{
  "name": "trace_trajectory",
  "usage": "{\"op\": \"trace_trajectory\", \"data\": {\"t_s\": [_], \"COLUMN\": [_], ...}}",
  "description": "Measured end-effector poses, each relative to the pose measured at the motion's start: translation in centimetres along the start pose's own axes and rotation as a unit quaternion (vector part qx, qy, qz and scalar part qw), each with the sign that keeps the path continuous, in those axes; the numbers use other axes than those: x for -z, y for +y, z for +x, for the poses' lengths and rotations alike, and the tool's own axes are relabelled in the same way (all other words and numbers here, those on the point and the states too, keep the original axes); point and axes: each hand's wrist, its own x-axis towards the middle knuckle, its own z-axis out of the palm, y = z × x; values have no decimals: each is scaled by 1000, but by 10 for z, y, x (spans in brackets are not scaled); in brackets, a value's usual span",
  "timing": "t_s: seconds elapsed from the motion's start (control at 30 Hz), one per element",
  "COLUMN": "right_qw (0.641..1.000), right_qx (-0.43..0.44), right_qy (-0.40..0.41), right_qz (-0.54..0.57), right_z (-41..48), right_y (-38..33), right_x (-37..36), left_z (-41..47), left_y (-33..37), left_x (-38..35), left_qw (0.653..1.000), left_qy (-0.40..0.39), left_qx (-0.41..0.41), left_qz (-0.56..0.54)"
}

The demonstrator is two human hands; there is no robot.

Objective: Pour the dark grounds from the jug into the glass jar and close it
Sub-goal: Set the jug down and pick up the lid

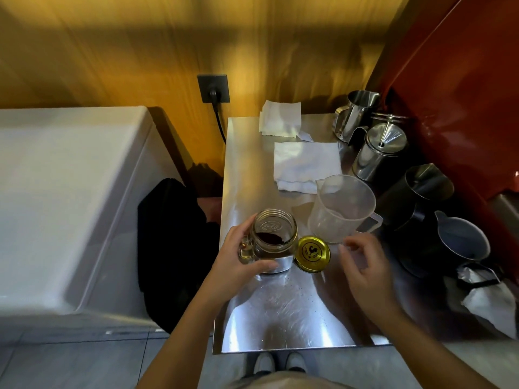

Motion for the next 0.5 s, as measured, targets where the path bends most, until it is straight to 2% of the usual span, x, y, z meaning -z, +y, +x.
{"op": "trace_trajectory", "data": {"t_s": [0.1, 0.2, 0.4, 0.5], "right_qw": [990, 975, 956, 958], "right_qx": [-12, -45, -61, -72], "right_qy": [-107, -178, -226, -212], "right_qz": [-95, -129, -176, -180], "right_z": [-3, -5, -3, 0], "right_y": [3, 5, 10, 12], "right_x": [-10, -19, -31, -35], "left_z": [-1, -1, -1, -1], "left_y": [1, 0, -1, -2], "left_x": [0, 0, 0, 0], "left_qw": [1000, 1000, 1000, 1000], "left_qy": [6, 2, 2, 3], "left_qx": [2, -1, 1, 1], "left_qz": [4, -2, 4, 4]}}
